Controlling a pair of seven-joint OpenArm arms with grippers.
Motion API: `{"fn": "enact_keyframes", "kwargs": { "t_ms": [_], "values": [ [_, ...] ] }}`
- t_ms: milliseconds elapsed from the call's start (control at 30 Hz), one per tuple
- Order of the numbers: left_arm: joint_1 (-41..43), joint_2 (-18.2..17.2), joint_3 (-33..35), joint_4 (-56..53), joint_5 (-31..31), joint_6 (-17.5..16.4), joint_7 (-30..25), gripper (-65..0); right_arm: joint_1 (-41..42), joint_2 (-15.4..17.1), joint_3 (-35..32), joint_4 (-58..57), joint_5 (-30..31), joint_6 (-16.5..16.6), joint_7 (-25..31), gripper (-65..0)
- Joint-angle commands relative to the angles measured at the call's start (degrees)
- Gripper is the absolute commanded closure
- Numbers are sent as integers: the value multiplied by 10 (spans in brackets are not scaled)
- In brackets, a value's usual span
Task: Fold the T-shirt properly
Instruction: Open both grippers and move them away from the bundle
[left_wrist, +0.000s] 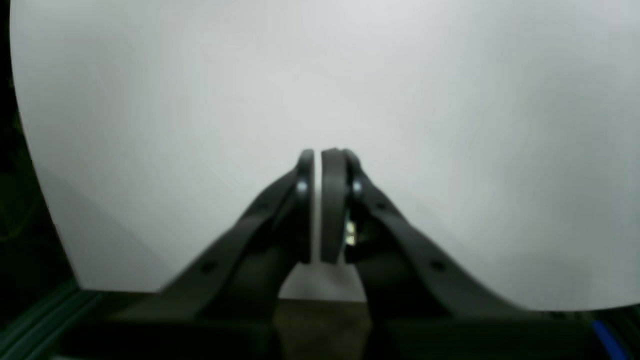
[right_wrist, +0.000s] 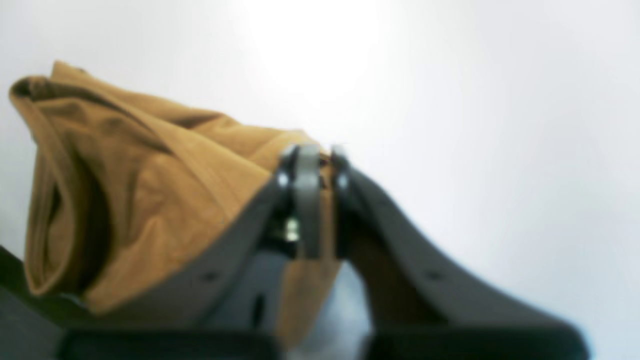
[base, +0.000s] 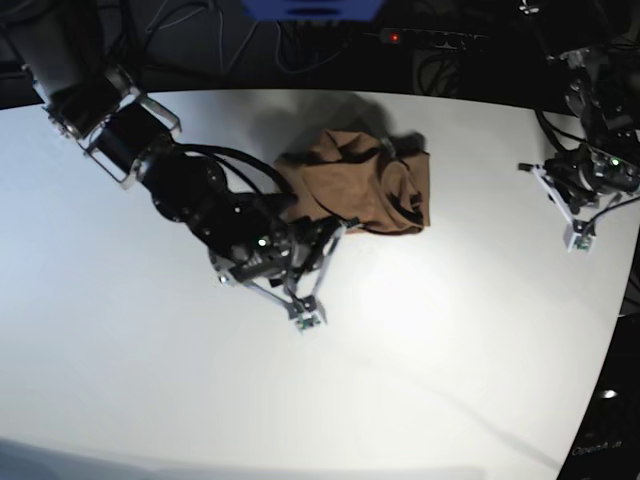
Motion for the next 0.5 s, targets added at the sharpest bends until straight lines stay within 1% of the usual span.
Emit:
{"fn": "enact_keyframes", "kwargs": {
  "t_ms": [0, 67, 133, 200, 267, 333, 400, 467],
  "values": [
    [-7, -14, -2, -1, -1, 0, -12, -26, 9, 0, 14, 9, -6, 2, 7, -4],
    [-6, -20, -1, -12, -1, -3, -13, -26, 2, 3, 22, 9, -6, 2, 7, -4],
    [-6, -20, 8, -16, -1, -4, 0, -26, 0, 23, 22, 9, -6, 3, 8, -4],
    [-6, -20, 36, -9, -1, -4, 16, -26, -1, 40, 22, 10, -6, 4, 21, -6],
    [-6, -17, 76, 7, -1, -4, 38, -26, -3, 67, 22, 12, -6, 27, 35, -6],
    [-5, -14, 115, 27, -1, -4, 64, -26, -3, 87, 22, 9, -6, 53, 51, -6],
    [-6, -14, 151, 45, -1, -3, 82, -26, -3, 107, 22, 8, -6, 60, 69, -6],
    [-7, -13, 170, 62, -1, -2, 96, -26, -3, 117, 22, 8, -6, 61, 75, -6]
  ]
}}
